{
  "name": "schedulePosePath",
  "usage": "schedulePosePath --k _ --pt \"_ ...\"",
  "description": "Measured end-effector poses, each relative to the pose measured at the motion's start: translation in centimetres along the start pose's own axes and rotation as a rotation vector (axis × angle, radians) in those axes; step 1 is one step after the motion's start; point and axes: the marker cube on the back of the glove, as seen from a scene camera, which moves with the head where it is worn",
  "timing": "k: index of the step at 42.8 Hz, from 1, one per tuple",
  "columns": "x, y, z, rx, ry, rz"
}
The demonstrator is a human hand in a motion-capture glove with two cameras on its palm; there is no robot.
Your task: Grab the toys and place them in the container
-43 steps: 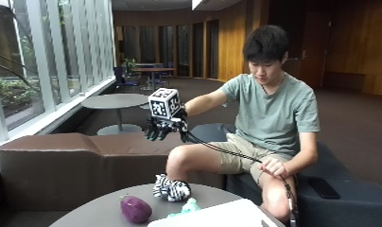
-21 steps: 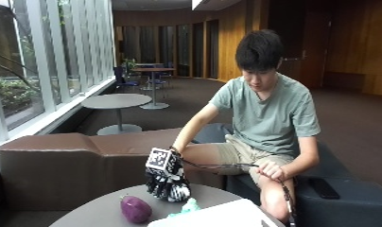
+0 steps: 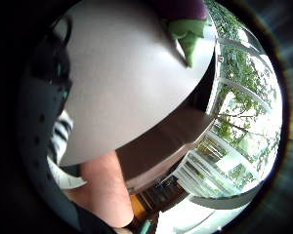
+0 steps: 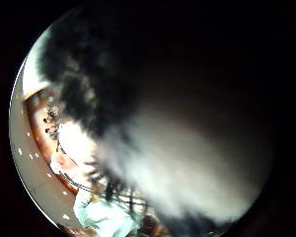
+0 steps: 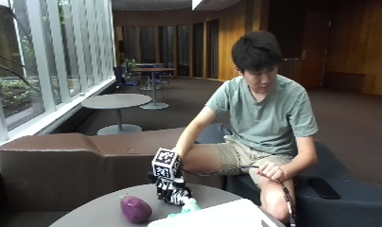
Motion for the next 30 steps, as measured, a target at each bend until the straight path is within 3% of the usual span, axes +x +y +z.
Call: schedulePosePath --k 9,15,21,30 --pt "0.0 -0.2 -0.2 0.098 -0.053 0.038" --pt "-0.8 -1.5 -3.5 0.100 -0.113 0.070" --pt "0.5 0.6 -3.0 0.163 -0.182 0.130" --pt "1.2 1.4 -7.3 0.194 -0.186 0.153"
